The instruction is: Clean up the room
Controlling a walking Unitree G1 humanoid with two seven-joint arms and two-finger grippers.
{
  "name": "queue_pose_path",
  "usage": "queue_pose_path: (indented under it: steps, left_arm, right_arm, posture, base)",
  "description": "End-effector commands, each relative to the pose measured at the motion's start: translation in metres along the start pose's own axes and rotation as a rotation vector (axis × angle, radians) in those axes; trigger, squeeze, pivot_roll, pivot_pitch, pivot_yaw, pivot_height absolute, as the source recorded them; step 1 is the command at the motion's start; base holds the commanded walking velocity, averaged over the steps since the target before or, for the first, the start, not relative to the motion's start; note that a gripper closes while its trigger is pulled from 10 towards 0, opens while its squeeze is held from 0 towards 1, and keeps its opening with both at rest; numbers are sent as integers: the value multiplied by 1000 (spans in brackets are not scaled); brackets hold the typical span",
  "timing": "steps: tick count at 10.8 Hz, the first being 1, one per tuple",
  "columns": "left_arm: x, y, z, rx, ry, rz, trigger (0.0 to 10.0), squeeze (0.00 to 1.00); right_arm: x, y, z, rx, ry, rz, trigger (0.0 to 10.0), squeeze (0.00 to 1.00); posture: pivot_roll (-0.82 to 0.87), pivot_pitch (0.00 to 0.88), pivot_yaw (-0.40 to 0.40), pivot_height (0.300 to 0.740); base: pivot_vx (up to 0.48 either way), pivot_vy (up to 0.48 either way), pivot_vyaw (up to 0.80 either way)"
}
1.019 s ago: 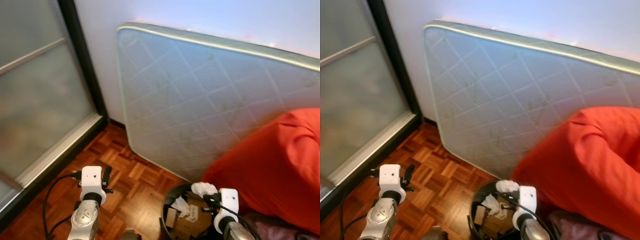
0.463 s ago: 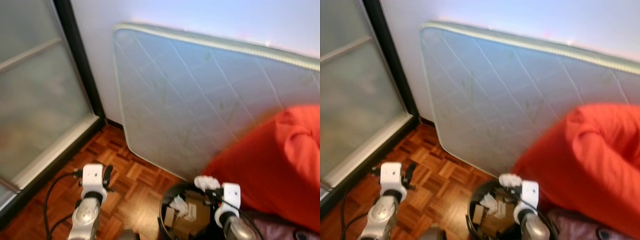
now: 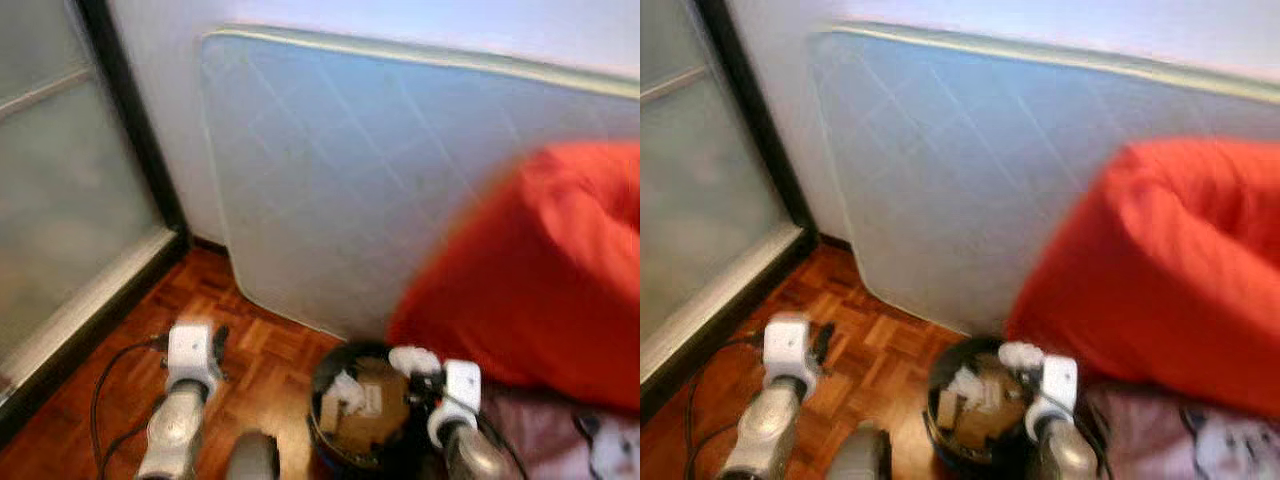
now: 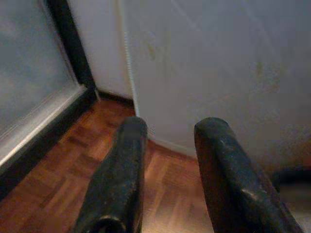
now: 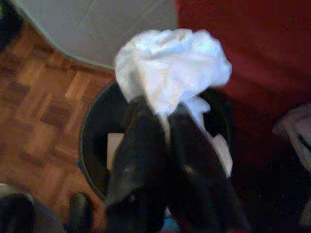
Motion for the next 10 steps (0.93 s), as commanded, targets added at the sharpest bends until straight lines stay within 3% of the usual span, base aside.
queue_pose_path:
  steps: [1,5,8,10]
  left_arm:
    - [-14,1,8,-9,53,-4,10000,0]
    - [26,-12,-13,-44,-65,29,10000,0]
    - [56,-19,-14,-41,-157,56,10000,0]
    - [63,-23,-4,-40,-180,65,10000,0]
  right_arm:
    - [11,14,-9,21,1,32,10000,0]
    - [38,48,-27,54,7,80,10000,0]
    - [50,47,-32,0,9,81,10000,0]
    - [57,33,-31,-67,1,78,10000,0]
  posture:
    - [185,133,-25,627]
    - [214,203,-55,627]
    - [243,304,-90,627]
    - [245,356,-104,627]
  base:
    - [0,0,0]
    - [0,0,0]
    - [0,0,0]
    - [0,0,0]
Point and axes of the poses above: a point about 5 cm out from each wrist's last joint towards the gripper, its own z axis pointing back from the gripper into the wrist, its own x axis along the axis of the wrist's last joint, y = z × x, the point moved 4 cm from there along -z, pointing out of the wrist towards the gripper, and after that the axes turned 14 degrees about -z, right-handed, at the moved point
